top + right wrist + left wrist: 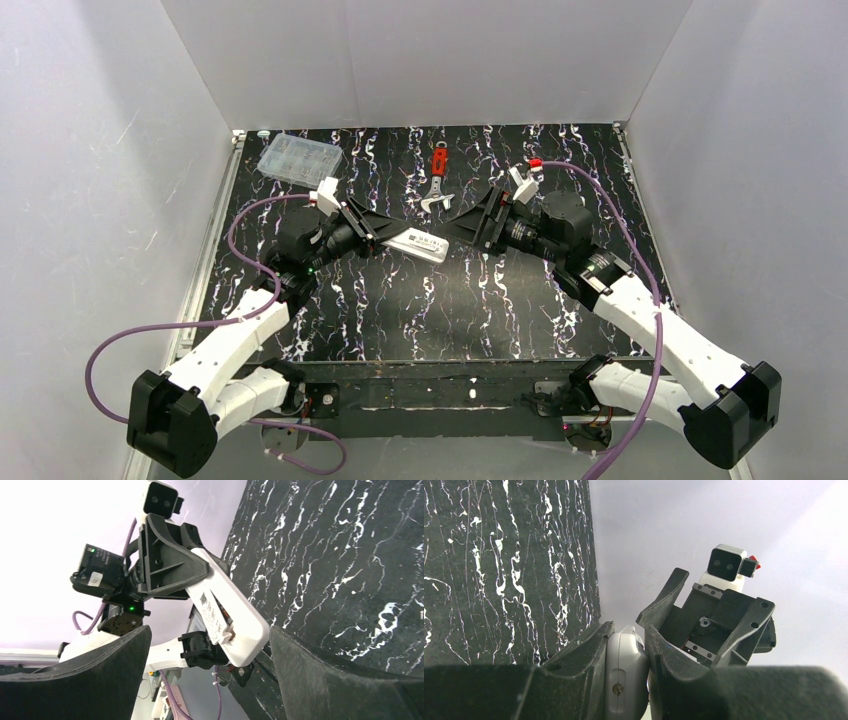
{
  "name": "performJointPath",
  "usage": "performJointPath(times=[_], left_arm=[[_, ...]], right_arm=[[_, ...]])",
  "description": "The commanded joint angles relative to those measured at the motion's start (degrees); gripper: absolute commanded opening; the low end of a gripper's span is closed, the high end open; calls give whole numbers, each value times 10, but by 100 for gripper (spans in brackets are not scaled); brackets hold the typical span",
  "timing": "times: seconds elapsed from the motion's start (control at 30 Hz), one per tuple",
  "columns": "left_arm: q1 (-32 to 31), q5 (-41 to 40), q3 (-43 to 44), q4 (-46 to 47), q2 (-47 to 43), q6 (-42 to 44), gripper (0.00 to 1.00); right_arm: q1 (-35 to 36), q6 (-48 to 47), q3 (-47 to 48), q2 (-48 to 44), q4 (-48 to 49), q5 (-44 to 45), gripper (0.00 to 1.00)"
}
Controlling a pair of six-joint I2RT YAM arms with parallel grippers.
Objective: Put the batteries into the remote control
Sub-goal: Load the battery cover into the remote control.
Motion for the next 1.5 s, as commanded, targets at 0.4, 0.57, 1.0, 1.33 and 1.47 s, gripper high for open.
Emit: performJointPath(times=[0.4, 0.57, 1.0, 1.33, 1.47], left_arm=[[-1, 6, 29, 50, -6, -4, 0], [-1, 7, 30, 49, -6, -4, 0], [-1, 6, 30, 51, -6, -4, 0], [-1, 5, 27, 51, -8, -4, 0], [-1, 5, 28, 52, -9, -4, 0]], right_arm=[[-1, 21, 0, 1, -11, 9, 95], [-1, 13, 8, 7, -46, 14, 95], [-1, 35, 2, 42, 14, -48, 91], [-1, 38, 1, 55, 25, -64, 76], [-1, 40, 0, 59, 27, -67, 69]])
